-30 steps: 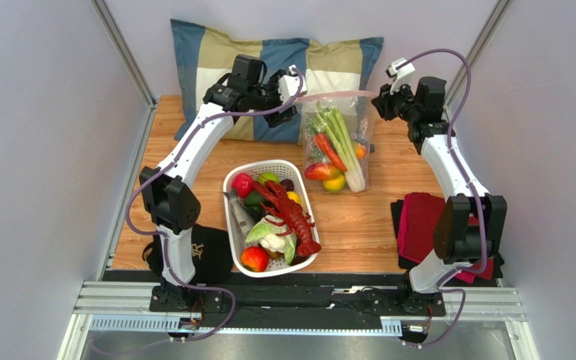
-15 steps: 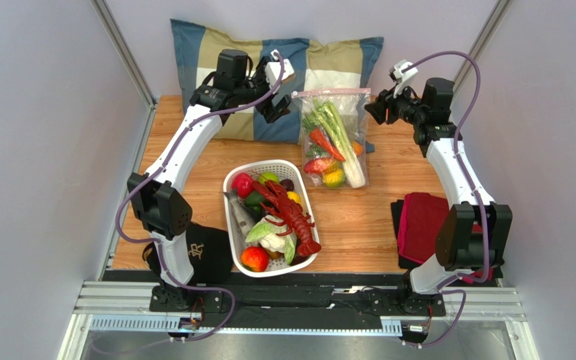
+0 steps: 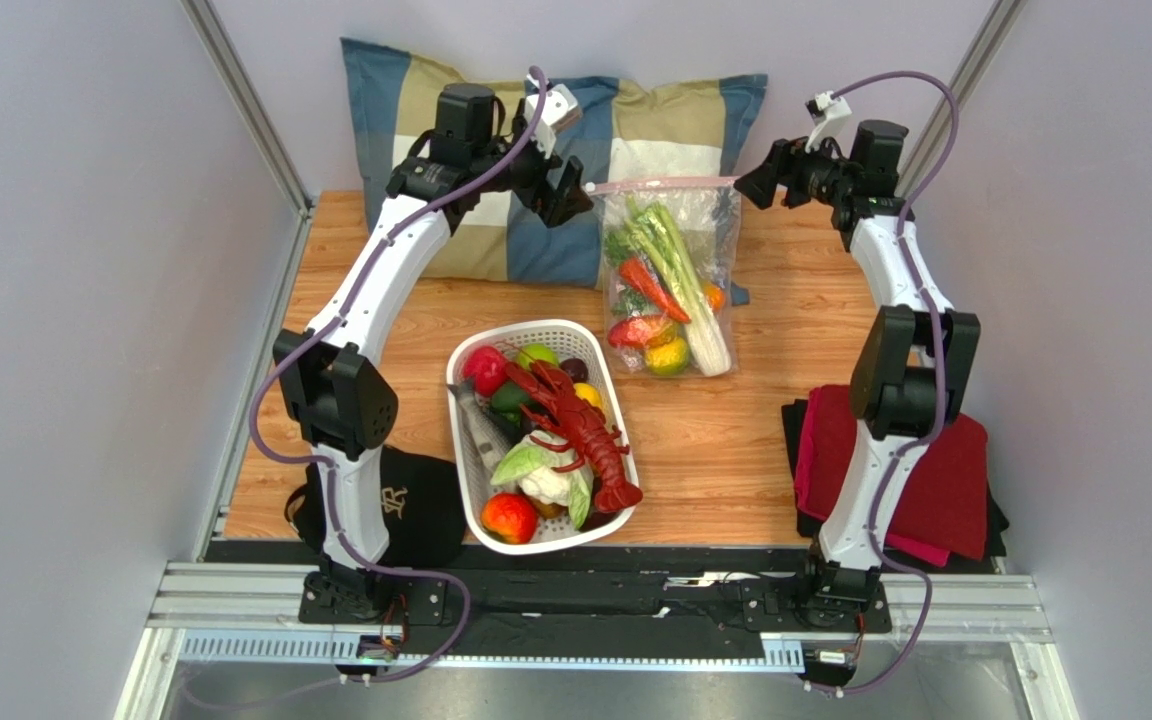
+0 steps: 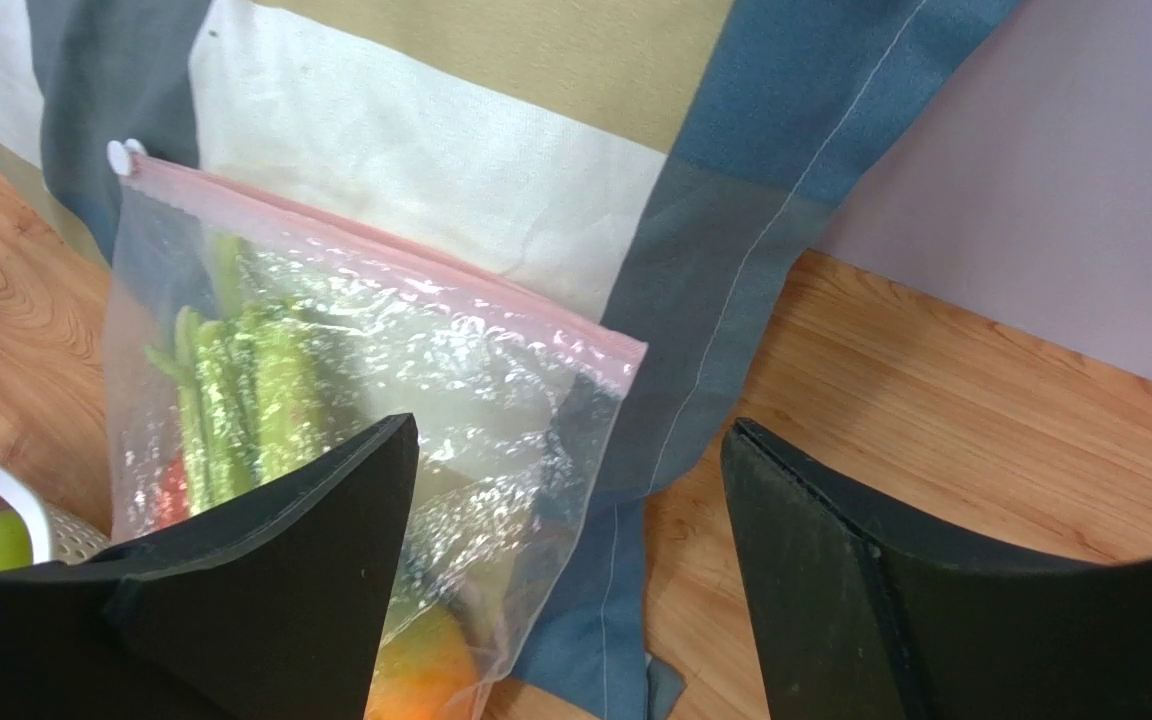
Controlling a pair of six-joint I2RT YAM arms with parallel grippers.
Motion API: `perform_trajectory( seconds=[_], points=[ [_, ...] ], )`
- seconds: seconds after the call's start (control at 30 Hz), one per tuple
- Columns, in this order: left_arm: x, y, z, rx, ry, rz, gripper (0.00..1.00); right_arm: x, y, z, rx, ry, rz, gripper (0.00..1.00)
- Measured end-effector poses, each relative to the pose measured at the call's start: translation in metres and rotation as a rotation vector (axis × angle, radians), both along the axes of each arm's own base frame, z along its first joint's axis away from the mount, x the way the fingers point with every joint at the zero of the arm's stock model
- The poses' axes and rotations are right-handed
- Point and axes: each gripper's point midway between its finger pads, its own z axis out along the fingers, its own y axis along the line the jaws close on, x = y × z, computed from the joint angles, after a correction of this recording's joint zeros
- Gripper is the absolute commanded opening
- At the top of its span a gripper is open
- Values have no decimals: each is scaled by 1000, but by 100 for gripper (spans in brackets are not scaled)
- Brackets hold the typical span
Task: Place the food in the zip-top bag and seal the zipper
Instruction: Place the zipper food storage bag at the center of the board, then pick up the zipper food storage bag at the center of the board.
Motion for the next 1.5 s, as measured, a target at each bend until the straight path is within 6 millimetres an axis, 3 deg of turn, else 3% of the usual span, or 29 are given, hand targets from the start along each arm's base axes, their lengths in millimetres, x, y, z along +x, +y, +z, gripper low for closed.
perform_trajectory(
  seconds=[0.17,0.27,0.5,0.63,0.7,0.77,0.8,0.97,1.07,1.23,1.4,1.5],
  points=[
    [-1,-1,-5,-4,14,-4,96,27,3,-19,39,31,37,75],
    [-1,-1,-7,-3,22,-3,96,37,6,-23,59,35,64,68],
    [1,3,-8,-6,27,8,96,32,16,-33,110,91,127,63],
    [4,9,-8,-7,30,20,96,27,20,-34,119,105,156,33],
    [5,10,-8,-7,31,23,94,23,22,-37,129,124,170,12],
    [5,11,-8,-9,35,27,94,19,24,-40,135,136,187,0],
    [5,12,-8,-11,39,29,93,15,26,-42,140,144,195,0],
    [5,21,-12,-41,83,42,92,-21,35,-43,148,188,250,0],
    [3,37,-24,-70,134,65,92,-51,45,-22,109,147,308,0],
    [-8,68,-51,-77,176,98,95,-114,66,29,-19,-28,431,0],
    [-33,72,-59,-66,146,43,96,-162,73,56,-163,-203,514,0],
    [-41,70,-53,-65,111,9,97,-177,70,50,-221,-235,523,13]
  ],
)
